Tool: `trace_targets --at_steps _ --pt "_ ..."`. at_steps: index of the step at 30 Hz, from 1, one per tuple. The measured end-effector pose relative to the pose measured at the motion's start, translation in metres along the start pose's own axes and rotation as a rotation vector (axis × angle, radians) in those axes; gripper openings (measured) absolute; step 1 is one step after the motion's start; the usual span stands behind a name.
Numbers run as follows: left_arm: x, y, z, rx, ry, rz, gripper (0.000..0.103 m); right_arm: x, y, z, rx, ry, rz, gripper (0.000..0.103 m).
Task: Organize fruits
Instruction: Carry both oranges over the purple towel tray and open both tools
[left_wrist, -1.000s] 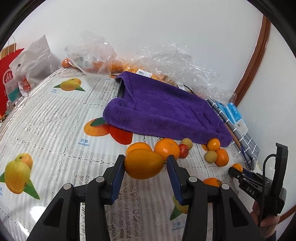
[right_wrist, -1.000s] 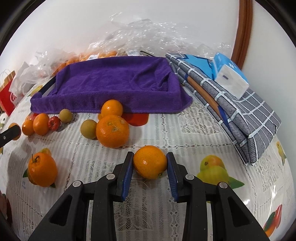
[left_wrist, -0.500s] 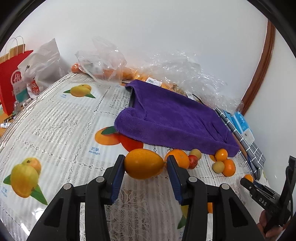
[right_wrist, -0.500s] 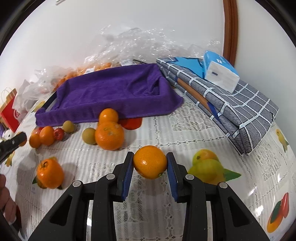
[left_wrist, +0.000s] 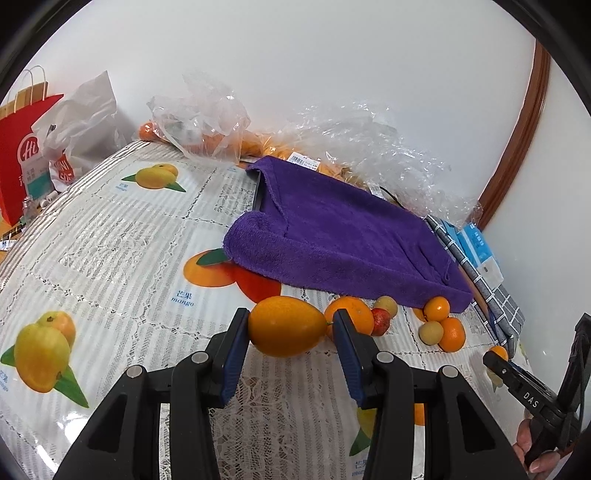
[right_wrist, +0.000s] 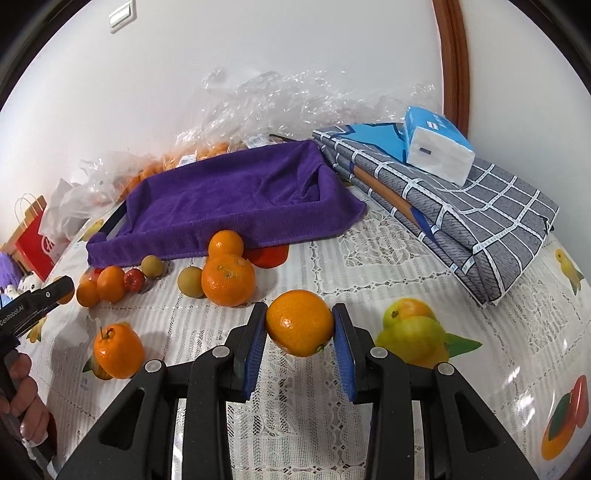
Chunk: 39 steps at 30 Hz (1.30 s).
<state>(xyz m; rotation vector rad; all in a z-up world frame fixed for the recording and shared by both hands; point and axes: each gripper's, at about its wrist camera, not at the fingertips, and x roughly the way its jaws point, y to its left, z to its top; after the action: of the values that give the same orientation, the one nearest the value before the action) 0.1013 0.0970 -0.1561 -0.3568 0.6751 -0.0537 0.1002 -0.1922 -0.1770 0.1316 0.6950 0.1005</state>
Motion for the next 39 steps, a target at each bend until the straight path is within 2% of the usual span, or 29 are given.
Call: trace_targets --at_steps 4,6,10,15,23,27,30,35,39 --pt "-0.003 0.000 0.004 0.005 -0.009 0.007 0.043 0.000 0.001 0.000 0.005 0.002 -0.012 0.035" --pt "-0.005 0.001 0.010 0.002 -0.010 0.013 0.043 -0.002 0.002 0.001 0.013 0.008 0.018 0.035" --pt "-0.011 0.000 0.035 -0.021 -0.036 -0.010 0.043 -0.009 0.014 0.015 -0.029 -0.018 0.028 0.035" --pt "-0.002 -0.010 0.074 -0.011 -0.077 -0.026 0.043 -0.007 0.026 0.051 -0.041 -0.051 0.050 0.035" --pt "0.049 -0.025 0.119 0.006 -0.100 -0.012 0.043 0.026 0.047 0.115 -0.097 -0.110 0.079 0.035" --pt "0.076 -0.029 0.129 0.013 -0.081 0.004 0.043 0.053 0.059 0.135 -0.127 -0.114 0.100 0.035" --pt "0.096 -0.030 0.131 0.024 -0.030 0.000 0.043 0.076 0.063 0.143 -0.137 -0.093 0.110 0.035" --pt "0.113 -0.032 0.120 0.068 0.031 -0.019 0.043 0.110 0.055 0.136 -0.118 -0.037 0.102 0.035" --pt "0.126 -0.033 0.115 0.087 0.098 -0.028 0.043 0.121 0.049 0.128 -0.120 0.000 0.073 0.035"
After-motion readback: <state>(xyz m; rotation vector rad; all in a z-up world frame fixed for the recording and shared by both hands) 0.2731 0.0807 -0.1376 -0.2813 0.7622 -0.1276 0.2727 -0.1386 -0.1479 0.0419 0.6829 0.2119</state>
